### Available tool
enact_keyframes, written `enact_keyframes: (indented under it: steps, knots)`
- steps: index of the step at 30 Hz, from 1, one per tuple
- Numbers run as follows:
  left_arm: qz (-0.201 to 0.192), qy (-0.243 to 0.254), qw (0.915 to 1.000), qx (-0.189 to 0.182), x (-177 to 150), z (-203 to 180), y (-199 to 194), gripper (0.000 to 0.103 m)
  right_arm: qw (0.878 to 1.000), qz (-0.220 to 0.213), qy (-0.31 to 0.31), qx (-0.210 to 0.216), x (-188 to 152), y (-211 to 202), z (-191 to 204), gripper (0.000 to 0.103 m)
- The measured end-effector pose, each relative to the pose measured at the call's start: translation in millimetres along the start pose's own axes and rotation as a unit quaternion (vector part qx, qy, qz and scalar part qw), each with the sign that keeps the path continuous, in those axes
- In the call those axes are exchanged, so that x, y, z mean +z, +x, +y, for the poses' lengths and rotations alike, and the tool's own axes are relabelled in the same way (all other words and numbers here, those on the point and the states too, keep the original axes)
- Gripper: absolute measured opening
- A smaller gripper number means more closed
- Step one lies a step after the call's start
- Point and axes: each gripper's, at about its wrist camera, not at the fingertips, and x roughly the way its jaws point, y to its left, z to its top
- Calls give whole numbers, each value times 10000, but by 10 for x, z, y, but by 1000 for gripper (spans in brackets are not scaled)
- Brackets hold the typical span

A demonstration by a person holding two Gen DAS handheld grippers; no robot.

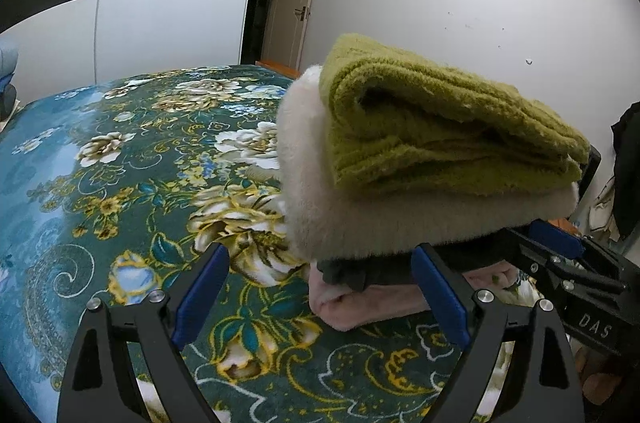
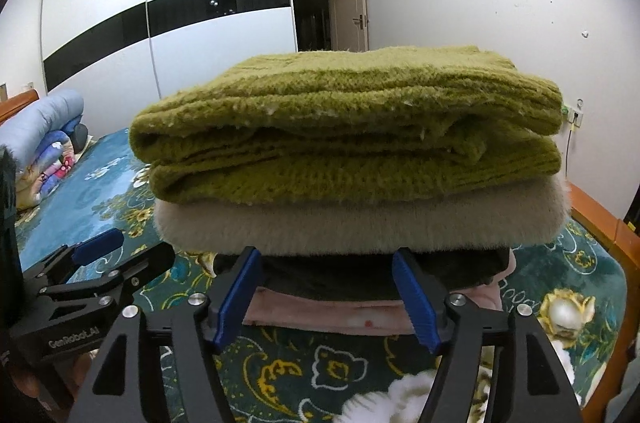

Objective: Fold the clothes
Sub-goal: 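Open both grippers and withdraw from the stacked sweater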

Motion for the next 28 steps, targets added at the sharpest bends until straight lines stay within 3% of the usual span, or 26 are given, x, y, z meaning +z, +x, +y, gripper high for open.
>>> enact_keyframes:
  steps: [28]
  knots:
    - [12,-11,9998,-182,55,-95,5,93,9999,115,2,-63,219,95,10,75]
